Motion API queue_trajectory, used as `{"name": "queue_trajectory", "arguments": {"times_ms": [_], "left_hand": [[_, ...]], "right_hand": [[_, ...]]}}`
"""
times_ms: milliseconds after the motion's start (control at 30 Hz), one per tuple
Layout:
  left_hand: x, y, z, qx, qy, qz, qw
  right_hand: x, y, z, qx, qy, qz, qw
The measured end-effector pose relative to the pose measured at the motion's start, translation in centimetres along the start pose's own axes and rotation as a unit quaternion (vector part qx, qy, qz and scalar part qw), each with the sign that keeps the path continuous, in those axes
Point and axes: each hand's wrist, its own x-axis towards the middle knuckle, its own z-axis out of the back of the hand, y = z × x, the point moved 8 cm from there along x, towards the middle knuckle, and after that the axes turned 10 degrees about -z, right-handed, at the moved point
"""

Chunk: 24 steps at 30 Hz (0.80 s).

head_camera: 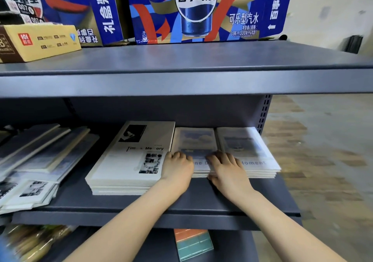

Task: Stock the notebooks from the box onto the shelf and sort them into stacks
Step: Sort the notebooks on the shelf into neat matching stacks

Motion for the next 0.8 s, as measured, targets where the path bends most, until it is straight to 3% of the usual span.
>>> {"name": "queue_trajectory", "arguments": {"times_ms": [233, 467, 800], "left_hand": [[0.8, -0.2, 0.1, -0.001, 0.025, -0.009, 1.0], [1.1, -0.4, -0.2, 0.03, 0.038, -0.03, 0.998], [0.9, -0.3, -0.3, 0.019, 0.012, -0.042, 0.999]], "right_hand": [[0.8, -0.2, -0.5, -0.053, 0.026, 0.013, 0.998], [1.4, -0.5, 0.0, -0.024, 0.04, 0.038, 0.998], [1.7, -0.7, 0.3, -0.02, 0.003, 0.05, 0.999]]}}
